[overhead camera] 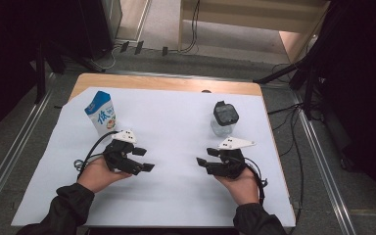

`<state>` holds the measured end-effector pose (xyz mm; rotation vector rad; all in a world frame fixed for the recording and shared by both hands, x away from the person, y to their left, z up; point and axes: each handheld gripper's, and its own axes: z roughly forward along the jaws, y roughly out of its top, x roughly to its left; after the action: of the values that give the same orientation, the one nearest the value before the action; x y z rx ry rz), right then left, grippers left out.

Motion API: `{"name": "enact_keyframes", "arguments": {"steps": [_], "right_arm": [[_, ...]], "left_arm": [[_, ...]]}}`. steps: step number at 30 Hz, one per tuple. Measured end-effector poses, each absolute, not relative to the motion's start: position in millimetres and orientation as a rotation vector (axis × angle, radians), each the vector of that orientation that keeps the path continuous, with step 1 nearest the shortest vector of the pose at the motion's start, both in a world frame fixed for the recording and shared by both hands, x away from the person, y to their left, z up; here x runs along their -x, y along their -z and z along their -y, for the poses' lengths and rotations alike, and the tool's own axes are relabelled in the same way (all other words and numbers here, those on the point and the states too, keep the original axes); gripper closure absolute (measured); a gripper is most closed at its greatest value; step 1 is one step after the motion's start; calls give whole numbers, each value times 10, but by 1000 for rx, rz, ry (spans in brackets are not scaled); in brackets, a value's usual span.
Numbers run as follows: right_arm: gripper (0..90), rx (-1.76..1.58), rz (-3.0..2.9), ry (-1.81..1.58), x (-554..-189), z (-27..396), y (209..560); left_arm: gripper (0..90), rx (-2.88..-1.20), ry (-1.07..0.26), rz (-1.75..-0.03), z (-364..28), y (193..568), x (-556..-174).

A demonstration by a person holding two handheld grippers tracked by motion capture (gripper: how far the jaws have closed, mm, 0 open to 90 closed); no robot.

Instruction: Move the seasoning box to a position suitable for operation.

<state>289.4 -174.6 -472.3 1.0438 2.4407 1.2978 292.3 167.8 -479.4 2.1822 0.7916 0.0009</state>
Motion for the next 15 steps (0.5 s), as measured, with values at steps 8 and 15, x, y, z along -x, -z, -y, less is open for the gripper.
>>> {"name": "enact_keyframes", "arguments": {"steps": [8, 15], "right_arm": [[462, -1058, -2422, -1298, -2891, 1790, 4705], [396, -1074, -2385, -1310, -2903, 1835, 4682]], "left_arm": [[313, -2189, -13, -774, -1675, 4781, -2915], [314, -2179, -19, -769, -1705, 4745, -2906]]}}
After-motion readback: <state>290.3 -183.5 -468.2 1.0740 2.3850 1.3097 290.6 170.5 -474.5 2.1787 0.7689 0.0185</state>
